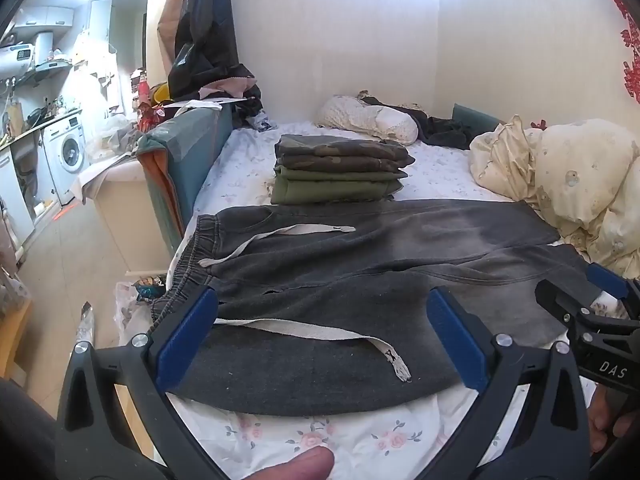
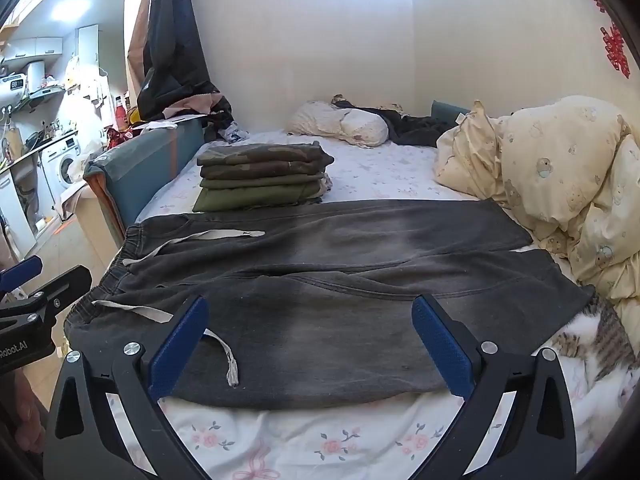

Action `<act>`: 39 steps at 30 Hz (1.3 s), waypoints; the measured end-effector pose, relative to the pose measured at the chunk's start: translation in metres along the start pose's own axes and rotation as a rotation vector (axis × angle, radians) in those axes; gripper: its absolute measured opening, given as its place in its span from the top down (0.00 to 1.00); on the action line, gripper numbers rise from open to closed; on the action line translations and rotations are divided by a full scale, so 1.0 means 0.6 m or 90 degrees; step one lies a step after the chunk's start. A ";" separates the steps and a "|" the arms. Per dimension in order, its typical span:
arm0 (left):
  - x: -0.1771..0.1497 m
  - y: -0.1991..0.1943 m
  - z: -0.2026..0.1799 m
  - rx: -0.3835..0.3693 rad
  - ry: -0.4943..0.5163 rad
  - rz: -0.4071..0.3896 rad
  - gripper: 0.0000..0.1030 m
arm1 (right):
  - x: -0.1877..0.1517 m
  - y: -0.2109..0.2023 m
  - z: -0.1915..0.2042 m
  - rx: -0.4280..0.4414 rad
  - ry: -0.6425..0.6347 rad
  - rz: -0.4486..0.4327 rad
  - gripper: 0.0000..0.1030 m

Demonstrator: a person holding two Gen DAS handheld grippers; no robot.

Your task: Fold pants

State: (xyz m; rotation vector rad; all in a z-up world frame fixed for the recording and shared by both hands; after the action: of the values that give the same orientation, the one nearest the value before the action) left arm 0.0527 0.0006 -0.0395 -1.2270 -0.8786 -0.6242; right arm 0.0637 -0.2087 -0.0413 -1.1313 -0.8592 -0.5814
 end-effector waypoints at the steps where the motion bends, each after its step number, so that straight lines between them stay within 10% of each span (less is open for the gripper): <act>1: 0.002 -0.001 0.000 -0.001 0.000 0.000 0.00 | 0.001 0.000 0.001 -0.001 -0.001 0.000 0.00; 39: 0.009 0.001 0.005 0.001 0.002 -0.003 0.00 | 0.000 -0.001 0.008 0.003 -0.013 -0.001 0.00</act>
State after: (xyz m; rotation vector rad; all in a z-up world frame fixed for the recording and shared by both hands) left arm 0.0557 0.0043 -0.0348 -1.2220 -0.8796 -0.6288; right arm 0.0620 -0.2043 -0.0403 -1.1336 -0.8789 -0.5698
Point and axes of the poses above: each gripper's, at about its wrist camera, not at the fingertips, and y roughly the way its jaws point, z to its left, x to its top, the point moved 7 cm from there along y, roughly the way its jaws point, and after that the axes turned 14 degrees about x, right-handed, at the moved point
